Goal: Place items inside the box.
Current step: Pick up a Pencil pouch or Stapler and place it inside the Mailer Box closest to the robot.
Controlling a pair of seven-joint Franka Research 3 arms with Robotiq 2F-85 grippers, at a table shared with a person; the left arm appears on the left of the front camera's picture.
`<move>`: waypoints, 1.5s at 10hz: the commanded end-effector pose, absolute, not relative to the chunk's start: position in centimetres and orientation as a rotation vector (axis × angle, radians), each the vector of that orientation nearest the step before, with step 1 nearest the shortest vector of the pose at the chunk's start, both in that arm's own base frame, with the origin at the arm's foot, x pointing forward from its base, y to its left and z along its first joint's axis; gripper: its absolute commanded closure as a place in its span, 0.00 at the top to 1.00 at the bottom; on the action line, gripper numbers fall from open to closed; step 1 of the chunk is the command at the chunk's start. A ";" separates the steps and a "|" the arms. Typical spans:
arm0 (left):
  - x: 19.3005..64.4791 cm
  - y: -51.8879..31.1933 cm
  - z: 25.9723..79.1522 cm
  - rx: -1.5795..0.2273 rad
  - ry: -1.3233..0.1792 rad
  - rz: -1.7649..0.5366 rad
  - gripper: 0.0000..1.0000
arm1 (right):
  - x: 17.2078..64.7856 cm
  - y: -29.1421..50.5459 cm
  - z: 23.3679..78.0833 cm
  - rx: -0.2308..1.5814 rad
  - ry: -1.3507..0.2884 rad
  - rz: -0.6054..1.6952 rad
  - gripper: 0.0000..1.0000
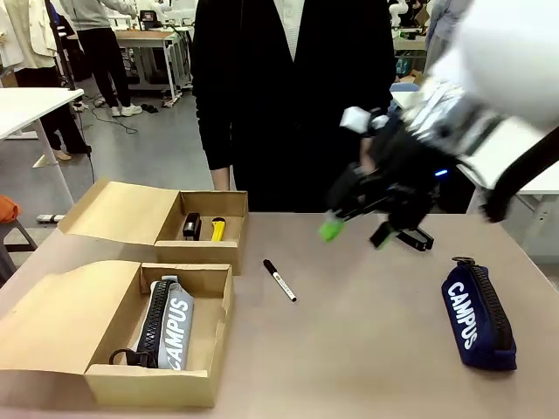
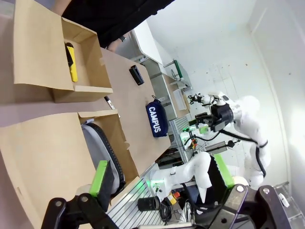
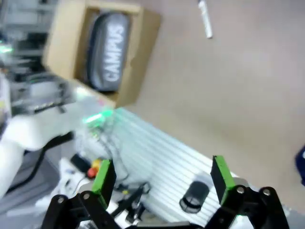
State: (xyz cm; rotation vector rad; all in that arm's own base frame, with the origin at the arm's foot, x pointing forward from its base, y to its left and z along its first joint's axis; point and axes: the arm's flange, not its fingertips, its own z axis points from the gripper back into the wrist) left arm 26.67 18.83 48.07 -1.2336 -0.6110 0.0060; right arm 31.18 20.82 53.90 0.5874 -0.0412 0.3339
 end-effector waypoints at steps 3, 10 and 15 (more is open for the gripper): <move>26.7 18.8 48.3 -1.246 -0.632 -0.008 1.00 | 33.4 3.4 52.1 1.095 0.043 0.113 1.00; 26.7 18.8 48.3 -1.246 -0.632 -0.008 1.00 | 30.7 -15.2 42.1 1.349 -0.197 -0.277 1.00; 26.7 18.8 48.3 -1.246 -0.632 -0.008 1.00 | 30.7 -15.2 42.1 1.349 -0.197 -0.277 1.00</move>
